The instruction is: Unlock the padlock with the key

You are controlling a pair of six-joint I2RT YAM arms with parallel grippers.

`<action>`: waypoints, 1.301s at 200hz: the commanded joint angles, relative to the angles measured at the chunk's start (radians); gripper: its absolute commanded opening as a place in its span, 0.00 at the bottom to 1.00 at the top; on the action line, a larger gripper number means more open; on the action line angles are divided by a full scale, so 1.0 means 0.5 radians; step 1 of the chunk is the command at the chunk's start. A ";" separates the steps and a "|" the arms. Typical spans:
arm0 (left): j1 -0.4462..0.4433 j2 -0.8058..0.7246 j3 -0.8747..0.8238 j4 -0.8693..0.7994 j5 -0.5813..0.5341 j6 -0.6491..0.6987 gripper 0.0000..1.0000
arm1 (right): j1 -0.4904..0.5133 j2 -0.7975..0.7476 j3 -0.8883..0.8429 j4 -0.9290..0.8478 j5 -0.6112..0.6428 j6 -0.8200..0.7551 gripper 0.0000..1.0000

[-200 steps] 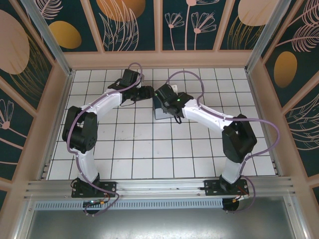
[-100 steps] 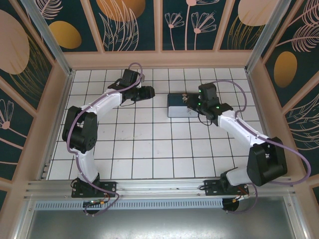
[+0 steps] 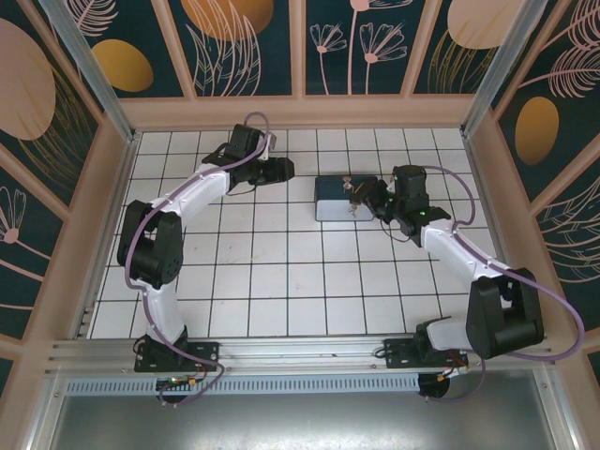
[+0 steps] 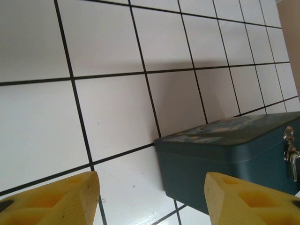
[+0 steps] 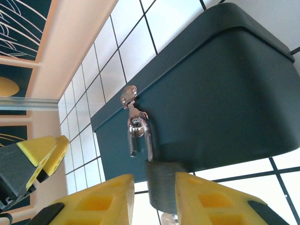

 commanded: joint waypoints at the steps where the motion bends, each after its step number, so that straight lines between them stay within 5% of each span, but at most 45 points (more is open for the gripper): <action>1: -0.010 -0.033 0.054 -0.053 0.014 0.058 0.61 | -0.006 -0.067 0.004 0.020 0.002 -0.013 0.29; 65: -0.116 -0.014 0.120 -0.103 -0.008 0.167 0.62 | 0.041 -0.184 0.018 -0.236 0.122 -0.090 0.43; 116: -0.189 0.129 0.265 -0.070 -0.042 0.234 0.64 | 0.038 -0.219 -0.229 0.160 -0.002 0.019 0.46; 196: -0.240 0.335 0.272 0.453 0.143 0.210 0.65 | 0.039 0.022 -0.208 0.489 -0.133 0.072 0.44; 260: -0.282 0.478 0.350 0.676 0.416 0.182 0.63 | 0.029 0.020 -0.230 0.578 -0.201 0.128 0.29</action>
